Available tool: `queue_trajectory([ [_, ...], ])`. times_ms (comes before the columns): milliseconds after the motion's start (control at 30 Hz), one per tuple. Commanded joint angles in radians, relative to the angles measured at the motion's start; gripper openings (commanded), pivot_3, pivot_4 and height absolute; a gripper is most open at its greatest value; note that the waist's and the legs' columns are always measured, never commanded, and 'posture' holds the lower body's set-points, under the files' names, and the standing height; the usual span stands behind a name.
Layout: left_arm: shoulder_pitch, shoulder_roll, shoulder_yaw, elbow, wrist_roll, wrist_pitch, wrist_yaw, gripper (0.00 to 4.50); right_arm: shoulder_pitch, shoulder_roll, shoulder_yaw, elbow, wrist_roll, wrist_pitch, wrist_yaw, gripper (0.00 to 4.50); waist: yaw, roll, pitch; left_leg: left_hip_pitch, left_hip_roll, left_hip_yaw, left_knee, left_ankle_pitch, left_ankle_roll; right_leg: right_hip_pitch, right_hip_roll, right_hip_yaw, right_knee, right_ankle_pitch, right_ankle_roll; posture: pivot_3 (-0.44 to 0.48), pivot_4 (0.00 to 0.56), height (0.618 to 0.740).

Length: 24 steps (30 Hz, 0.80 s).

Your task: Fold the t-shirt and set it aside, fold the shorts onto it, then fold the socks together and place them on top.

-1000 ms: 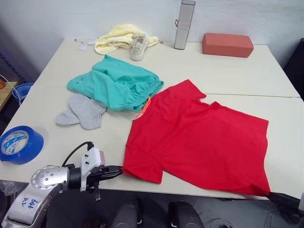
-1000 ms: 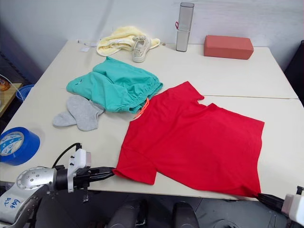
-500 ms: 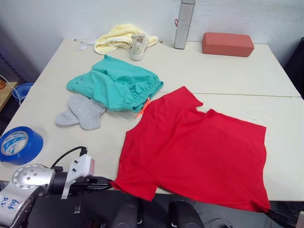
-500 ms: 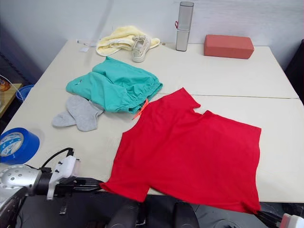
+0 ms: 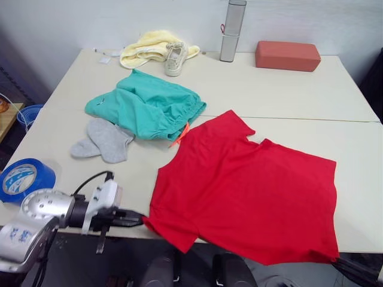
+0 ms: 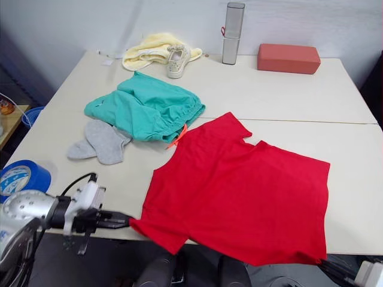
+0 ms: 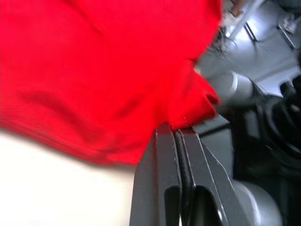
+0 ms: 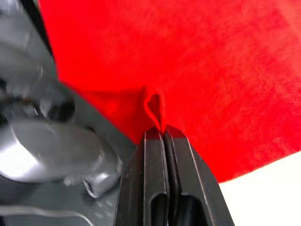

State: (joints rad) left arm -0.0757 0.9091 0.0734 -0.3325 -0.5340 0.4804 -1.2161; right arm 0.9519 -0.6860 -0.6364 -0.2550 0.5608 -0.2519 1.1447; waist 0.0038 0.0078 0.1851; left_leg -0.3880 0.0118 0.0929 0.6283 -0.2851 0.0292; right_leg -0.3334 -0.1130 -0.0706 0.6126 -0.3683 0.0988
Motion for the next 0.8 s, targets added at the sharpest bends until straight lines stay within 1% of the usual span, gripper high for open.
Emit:
queue_trajectory([
  [33, -0.103, -0.022, -0.046, 0.055, -0.008, 0.047, 0.007, 0.00, 0.028, -0.010, -0.038, -0.041, 0.048, 0.117, -0.007, 0.02, -0.002, -0.001, 0.000, -0.001, 0.000, 0.000, 0.000, 0.000, 0.000, -0.001, 0.000, 0.000, 0.000, 0.000, 0.000, 0.000, 0.150, 0.740],
  [100, -0.156, -0.037, -0.064, 0.086, -0.009, 0.085, 0.022, 0.00, 0.028, -0.009, -0.049, -0.049, 0.049, 0.159, -0.015, 0.02, -0.004, -0.001, 0.000, -0.002, 0.000, 0.001, 0.000, 0.001, 0.000, -0.003, 0.000, 0.000, 0.001, 0.000, 0.000, 0.000, 0.150, 0.740],
  [133, -0.182, -0.046, -0.072, 0.103, -0.009, 0.096, 0.023, 0.00, 0.027, -0.006, -0.056, -0.051, 0.050, 0.177, -0.020, 0.02, -0.006, -0.001, 0.000, -0.003, 0.000, 0.001, 0.000, 0.004, 0.003, -0.004, 0.000, 0.000, 0.003, 0.000, 0.000, 0.000, 0.150, 0.740],
  [233, -0.244, -0.049, -0.113, 0.152, 0.016, 0.126, 0.018, 0.00, 0.023, 0.000, -0.069, -0.058, 0.046, 0.223, -0.030, 0.02, -0.007, -0.001, 0.000, -0.003, 0.000, 0.002, 0.000, 0.005, 0.003, -0.006, 0.000, 0.000, 0.006, 0.000, 0.000, 0.000, 0.150, 0.740],
  [300, -0.311, -0.054, -0.168, 0.231, 0.078, 0.140, 0.035, 0.00, 0.010, 0.003, -0.076, -0.059, 0.060, 0.300, -0.073, 0.02, -0.004, -0.002, 0.001, -0.002, 0.000, 0.002, 0.001, 0.005, 0.003, -0.006, 0.000, 0.000, 0.007, 0.000, 0.000, 0.000, 0.150, 0.740],
  [400, -0.378, -0.070, -0.203, 0.305, 0.091, 0.217, 0.047, 0.00, -0.019, 0.003, -0.079, -0.069, 0.098, 0.419, -0.135, 0.02, -0.002, -0.004, 0.002, -0.003, -0.001, 0.002, 0.002, 0.005, 0.004, -0.007, 0.000, 0.000, 0.008, 0.000, 0.000, 0.000, 0.150, 0.740],
  [600, -0.364, -0.091, -0.183, 0.295, 0.086, 0.306, 0.121, 0.00, -0.050, 0.011, -0.089, -0.130, 0.187, 0.613, -0.223, 0.02, -0.005, -0.004, 0.002, -0.003, 0.000, 0.002, 0.001, 0.006, 0.004, -0.008, 0.000, 0.002, 0.010, 0.000, 0.000, 0.000, 0.150, 0.740],
  [667, -0.357, -0.101, -0.183, 0.284, 0.082, 0.325, 0.137, 0.00, -0.061, 0.007, -0.083, -0.133, 0.185, 0.656, -0.246, 0.02, -0.005, -0.004, 0.002, -0.003, 0.000, 0.002, 0.001, 0.008, 0.001, -0.008, 0.000, 0.002, 0.010, 0.000, 0.000, 0.000, 0.150, 0.740],
  [800, -0.366, -0.140, -0.173, 0.289, 0.086, 0.344, 0.194, 0.00, -0.108, 0.009, -0.066, -0.132, 0.171, 0.690, -0.273, 0.02, -0.004, -0.004, 0.002, -0.003, 0.000, 0.002, 0.001, 0.008, 0.001, -0.008, 0.000, 0.002, 0.010, 0.000, 0.000, 0.000, 0.150, 0.740],
])
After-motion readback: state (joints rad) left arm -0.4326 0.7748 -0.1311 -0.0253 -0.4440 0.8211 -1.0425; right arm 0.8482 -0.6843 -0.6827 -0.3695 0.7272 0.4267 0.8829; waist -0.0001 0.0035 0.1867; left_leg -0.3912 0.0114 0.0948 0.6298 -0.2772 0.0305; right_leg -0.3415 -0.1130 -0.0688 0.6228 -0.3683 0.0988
